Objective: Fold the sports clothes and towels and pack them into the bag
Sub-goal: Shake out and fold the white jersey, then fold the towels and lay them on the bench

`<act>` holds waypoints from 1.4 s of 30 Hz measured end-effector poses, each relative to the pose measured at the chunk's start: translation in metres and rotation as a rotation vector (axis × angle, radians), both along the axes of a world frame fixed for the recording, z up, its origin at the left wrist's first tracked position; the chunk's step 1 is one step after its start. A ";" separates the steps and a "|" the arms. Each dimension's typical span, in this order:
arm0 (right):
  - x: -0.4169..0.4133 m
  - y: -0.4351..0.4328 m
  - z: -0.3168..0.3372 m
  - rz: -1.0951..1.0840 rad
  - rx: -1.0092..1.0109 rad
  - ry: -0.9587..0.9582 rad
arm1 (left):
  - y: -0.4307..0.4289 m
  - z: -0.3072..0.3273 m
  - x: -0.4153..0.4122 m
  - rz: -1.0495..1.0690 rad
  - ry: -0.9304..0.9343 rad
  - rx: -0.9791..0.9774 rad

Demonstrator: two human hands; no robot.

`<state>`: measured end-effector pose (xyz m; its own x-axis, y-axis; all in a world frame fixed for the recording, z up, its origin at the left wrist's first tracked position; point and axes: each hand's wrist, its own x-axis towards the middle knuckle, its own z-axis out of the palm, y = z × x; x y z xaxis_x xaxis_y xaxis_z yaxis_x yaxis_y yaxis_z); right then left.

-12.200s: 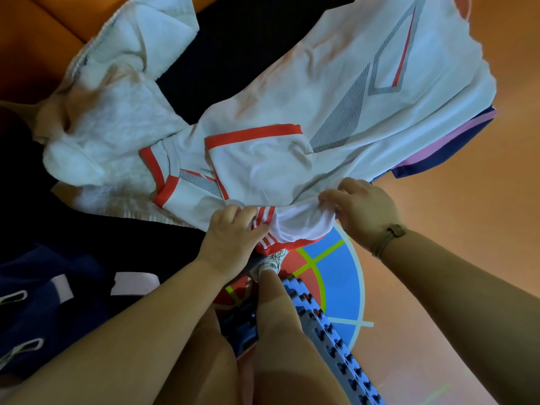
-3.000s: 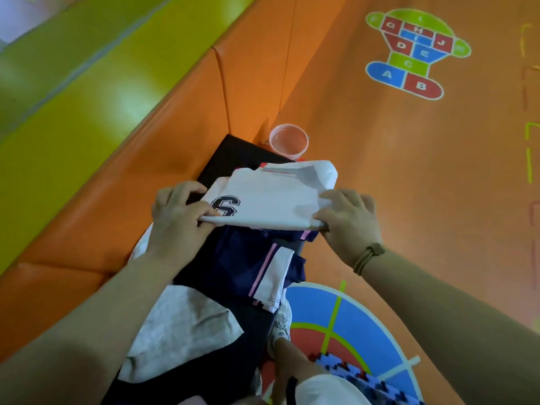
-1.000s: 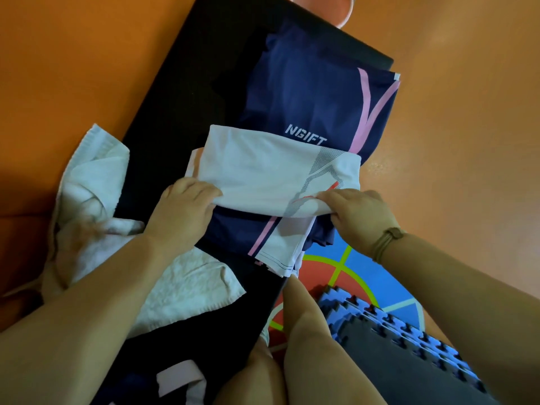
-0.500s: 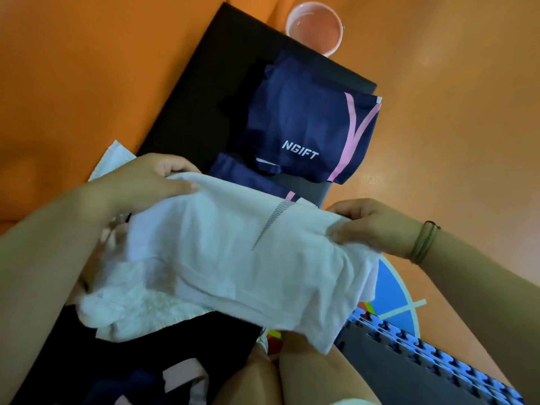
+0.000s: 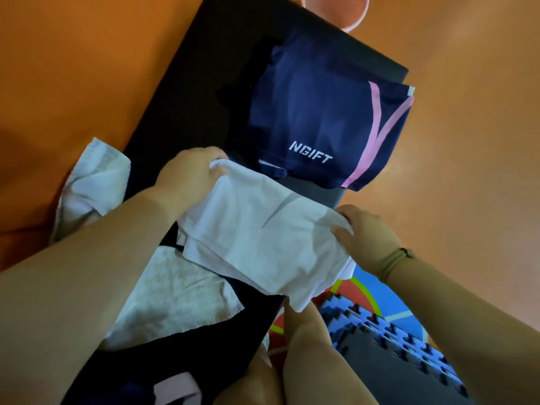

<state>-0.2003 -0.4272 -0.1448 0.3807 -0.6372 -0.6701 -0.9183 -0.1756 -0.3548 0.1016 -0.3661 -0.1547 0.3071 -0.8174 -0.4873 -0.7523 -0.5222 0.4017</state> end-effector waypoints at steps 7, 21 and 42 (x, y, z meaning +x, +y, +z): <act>0.017 0.022 0.001 0.425 -0.502 -0.119 | 0.036 -0.014 -0.040 -0.178 -0.365 -0.216; 0.037 0.030 -0.012 0.747 -0.269 0.036 | 0.081 -0.029 -0.054 -0.175 -0.060 -0.013; 0.175 0.112 0.008 0.943 -0.213 -0.387 | 0.282 0.019 0.004 0.943 -0.367 0.303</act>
